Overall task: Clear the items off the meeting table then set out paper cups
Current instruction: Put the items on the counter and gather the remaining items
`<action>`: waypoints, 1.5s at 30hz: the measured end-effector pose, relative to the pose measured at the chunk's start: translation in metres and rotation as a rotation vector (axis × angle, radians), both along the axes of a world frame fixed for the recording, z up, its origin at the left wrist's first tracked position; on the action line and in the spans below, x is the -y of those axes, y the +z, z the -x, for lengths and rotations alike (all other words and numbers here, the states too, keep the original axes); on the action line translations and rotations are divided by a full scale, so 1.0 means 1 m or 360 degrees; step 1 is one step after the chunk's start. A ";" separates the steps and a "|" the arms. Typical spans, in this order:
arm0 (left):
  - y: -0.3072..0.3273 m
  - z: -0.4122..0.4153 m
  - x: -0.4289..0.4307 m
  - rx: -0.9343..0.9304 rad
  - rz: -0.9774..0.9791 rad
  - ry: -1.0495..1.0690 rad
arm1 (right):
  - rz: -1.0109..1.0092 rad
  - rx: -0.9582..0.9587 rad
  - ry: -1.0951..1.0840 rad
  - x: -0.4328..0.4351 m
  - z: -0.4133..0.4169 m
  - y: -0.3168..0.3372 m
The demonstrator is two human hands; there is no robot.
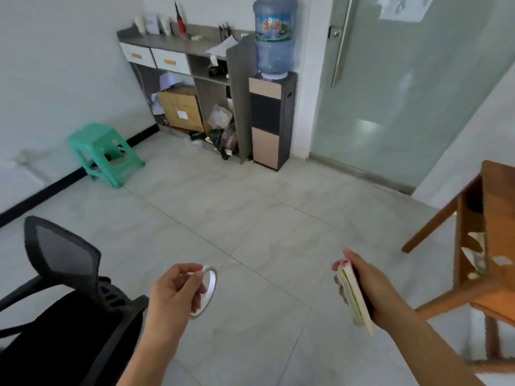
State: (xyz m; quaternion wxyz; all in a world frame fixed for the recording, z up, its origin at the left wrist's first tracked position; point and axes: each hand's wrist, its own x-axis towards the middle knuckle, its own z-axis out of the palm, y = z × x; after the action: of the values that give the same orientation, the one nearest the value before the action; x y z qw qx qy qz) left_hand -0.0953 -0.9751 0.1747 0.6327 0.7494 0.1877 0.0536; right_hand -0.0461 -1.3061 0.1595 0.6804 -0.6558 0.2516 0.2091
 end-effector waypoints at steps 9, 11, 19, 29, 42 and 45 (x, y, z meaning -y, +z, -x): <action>-0.038 -0.131 -0.134 -0.0094 0.0069 0.0580 | -0.0280 0.0017 0.0188 -0.114 -0.243 -0.009; -0.036 -0.177 -0.171 -0.0078 0.0065 0.0615 | -0.0302 -0.0009 0.0179 -0.149 -0.288 -0.012; 0.008 -0.366 -0.280 0.0020 0.0001 0.0533 | -0.0247 0.0090 0.0388 -0.273 -0.451 0.016; -0.019 -0.583 -0.378 -0.0042 0.0042 0.0621 | -0.0174 0.0030 0.0411 -0.385 -0.700 -0.010; -0.030 -0.796 -0.538 -0.0077 0.0107 0.1061 | -0.0173 -0.0048 0.0831 -0.606 -0.996 0.005; -0.043 -0.855 -0.586 -0.0120 0.0134 0.1021 | -0.0174 -0.0054 0.0766 -0.643 -1.046 -0.008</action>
State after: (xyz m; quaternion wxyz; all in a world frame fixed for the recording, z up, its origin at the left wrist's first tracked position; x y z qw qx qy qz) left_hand 0.7595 -0.3890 0.1319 0.6066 0.6267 0.4395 0.2147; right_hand 1.0001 -0.6628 0.1512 0.6411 -0.6555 0.0878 0.3895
